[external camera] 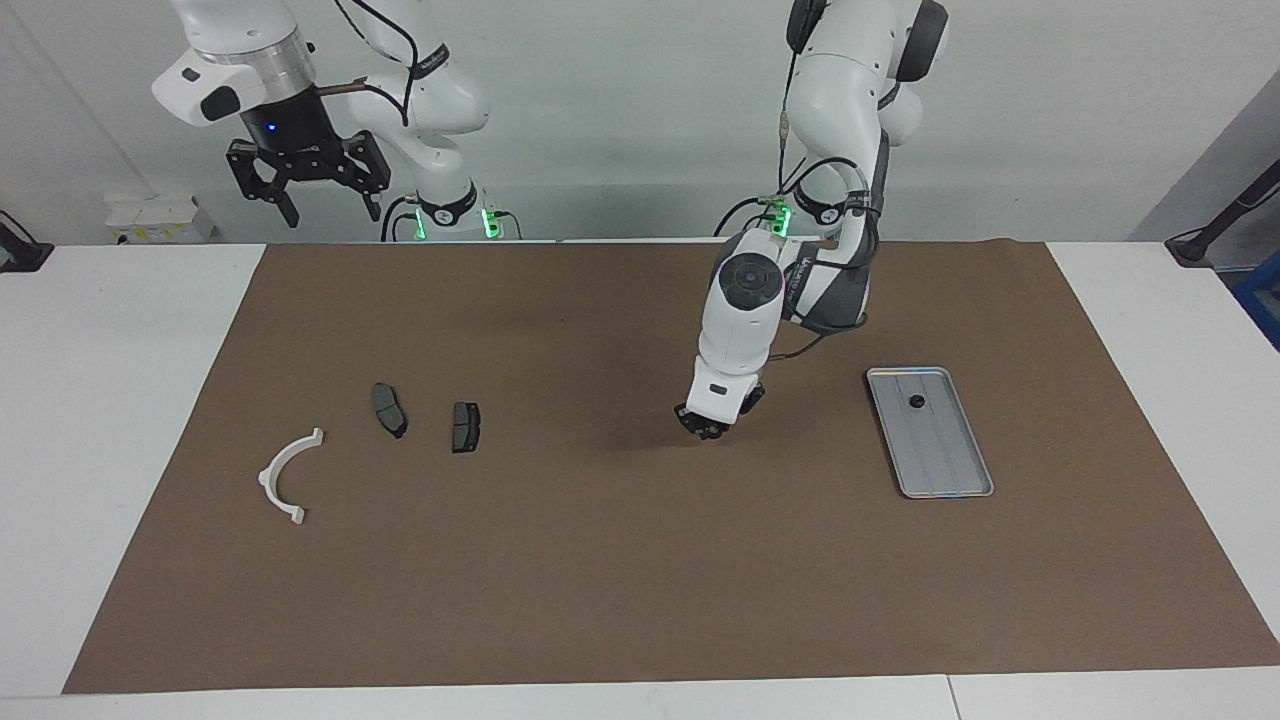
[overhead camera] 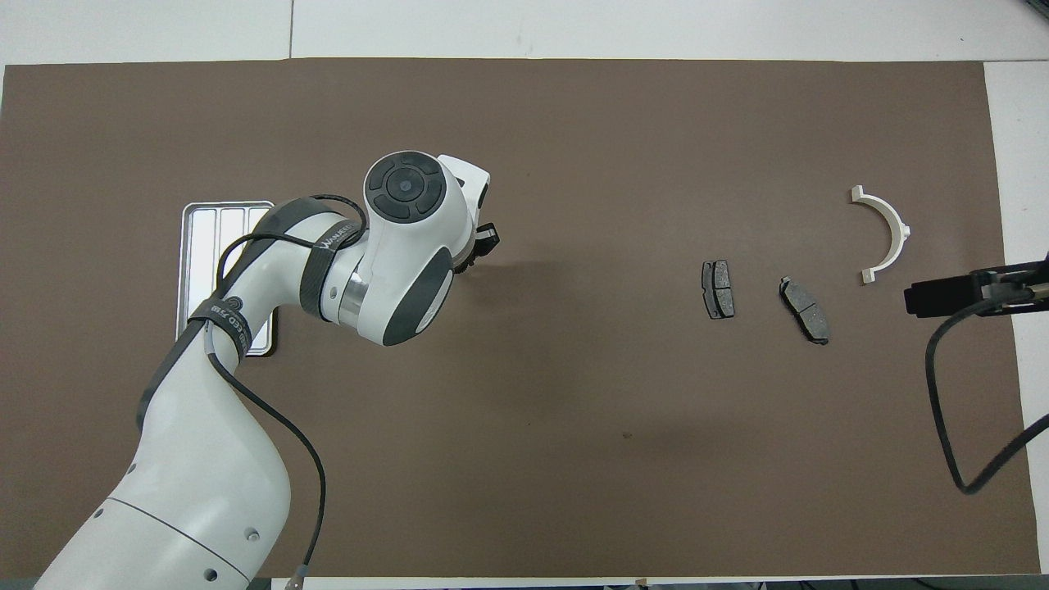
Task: Place bearing gear from tray to pile
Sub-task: 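Carry the bearing to the table center and open the left gripper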
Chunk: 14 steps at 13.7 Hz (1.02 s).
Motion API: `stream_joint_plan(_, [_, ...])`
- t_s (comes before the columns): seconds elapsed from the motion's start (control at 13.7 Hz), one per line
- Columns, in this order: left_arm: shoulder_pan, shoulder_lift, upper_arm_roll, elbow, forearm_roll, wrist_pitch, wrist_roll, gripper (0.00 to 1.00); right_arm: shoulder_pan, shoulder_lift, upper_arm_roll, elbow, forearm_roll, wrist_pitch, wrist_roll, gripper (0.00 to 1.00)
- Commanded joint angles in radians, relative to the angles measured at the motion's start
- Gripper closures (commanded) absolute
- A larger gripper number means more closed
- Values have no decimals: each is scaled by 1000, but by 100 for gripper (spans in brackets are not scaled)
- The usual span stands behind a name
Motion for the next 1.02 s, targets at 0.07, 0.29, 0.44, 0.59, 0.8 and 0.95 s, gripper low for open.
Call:
stream_joint_plan(0.07, [-5, -36, 10, -108, 0, 84, -8, 85, -5, -17, 1, -16, 26, -6, -18, 0])
stream_joint_plan(0.29, [-10, -43, 11, -125, 0, 80, -15, 81, -5, -17, 3, -16, 26, -6, -18, 0])
stream_joint_plan(0.44, [-10, -44, 13, -123, 0, 75, -15, 5, -5, -18, 24, -16, 26, -7, -9, 0])
stream_joint_plan(0.59, [-4, -46, 16, -92, 3, 7, -14, 0, -5, -23, 29, -33, 24, -2, 15, 0])
stream_joint_plan(0.8, [108, -134, 19, -120, 8, -49, 158, 0, -4, -23, 68, -89, 26, 61, 123, 0])
stream_joint_plan(0.95, [223, -202, 19, -178, 6, -86, 392, 0, 36, -18, 87, -132, 26, 135, 158, 0])
